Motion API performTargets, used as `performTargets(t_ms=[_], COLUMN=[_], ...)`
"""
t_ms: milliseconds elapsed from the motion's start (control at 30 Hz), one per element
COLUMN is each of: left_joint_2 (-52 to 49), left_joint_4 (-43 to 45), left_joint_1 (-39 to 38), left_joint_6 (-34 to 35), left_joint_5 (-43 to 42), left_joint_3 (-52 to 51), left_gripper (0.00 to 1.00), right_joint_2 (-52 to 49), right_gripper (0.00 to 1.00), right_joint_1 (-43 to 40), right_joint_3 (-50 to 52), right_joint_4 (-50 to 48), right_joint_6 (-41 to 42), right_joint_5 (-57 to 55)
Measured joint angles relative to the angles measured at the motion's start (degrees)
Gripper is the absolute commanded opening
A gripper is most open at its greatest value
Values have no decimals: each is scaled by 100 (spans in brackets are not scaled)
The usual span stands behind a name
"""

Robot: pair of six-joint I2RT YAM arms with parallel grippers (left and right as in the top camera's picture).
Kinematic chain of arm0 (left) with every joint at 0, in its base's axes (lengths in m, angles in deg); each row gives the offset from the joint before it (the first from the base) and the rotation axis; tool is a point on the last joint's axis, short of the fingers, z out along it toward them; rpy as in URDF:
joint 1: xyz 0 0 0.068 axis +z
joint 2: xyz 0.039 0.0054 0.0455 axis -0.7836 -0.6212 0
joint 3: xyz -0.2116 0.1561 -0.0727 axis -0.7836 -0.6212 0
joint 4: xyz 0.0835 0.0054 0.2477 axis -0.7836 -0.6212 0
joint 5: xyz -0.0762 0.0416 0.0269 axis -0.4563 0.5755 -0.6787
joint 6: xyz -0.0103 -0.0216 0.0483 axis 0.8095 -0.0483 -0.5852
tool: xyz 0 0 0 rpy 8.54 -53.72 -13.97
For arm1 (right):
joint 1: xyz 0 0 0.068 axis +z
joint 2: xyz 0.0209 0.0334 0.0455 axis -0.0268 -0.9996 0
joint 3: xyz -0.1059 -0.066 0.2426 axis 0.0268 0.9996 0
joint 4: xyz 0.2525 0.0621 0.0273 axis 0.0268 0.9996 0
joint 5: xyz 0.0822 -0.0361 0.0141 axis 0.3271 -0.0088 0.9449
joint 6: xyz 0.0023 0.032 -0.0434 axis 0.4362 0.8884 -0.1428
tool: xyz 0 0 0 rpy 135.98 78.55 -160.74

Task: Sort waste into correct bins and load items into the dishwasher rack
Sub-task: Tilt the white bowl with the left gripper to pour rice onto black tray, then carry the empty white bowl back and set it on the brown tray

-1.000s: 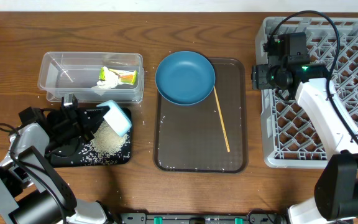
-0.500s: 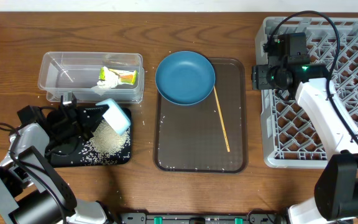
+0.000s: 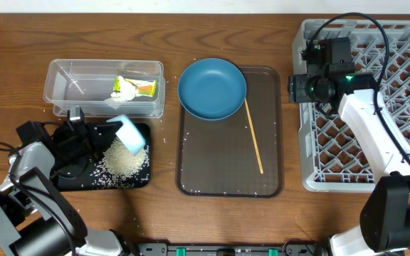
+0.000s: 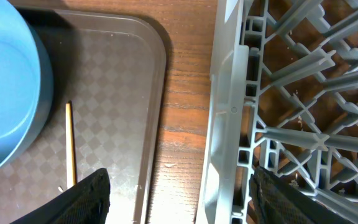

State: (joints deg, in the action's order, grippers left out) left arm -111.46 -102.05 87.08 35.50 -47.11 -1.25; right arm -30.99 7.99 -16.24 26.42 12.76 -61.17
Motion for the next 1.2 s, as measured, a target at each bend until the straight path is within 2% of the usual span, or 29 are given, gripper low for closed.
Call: performTargets(t_ms=[467,833,1000,1200], left_joint_2=[0,72,723,1926], left_joint_4=[-136,-243,-243,-168], left_joint_1=[74,-37,-435,-1491], left_joint_6=[-393,-411,-382,-157], left_joint_5=[-151,-96,323,1486], left_joint_3=[0,0,0,61], left_gripper=[6,6,6,6], right_joint_2=[0,0,0,0], right_gripper=[72,72,72,72], right_joint_1=[0,0,0,0], right_joint_3=[0,0,0,0], right_joint_4=[31,35,35,35], right_joint_6=[0,0,0,0], right_joint_5=[-2,-26,-39,-44])
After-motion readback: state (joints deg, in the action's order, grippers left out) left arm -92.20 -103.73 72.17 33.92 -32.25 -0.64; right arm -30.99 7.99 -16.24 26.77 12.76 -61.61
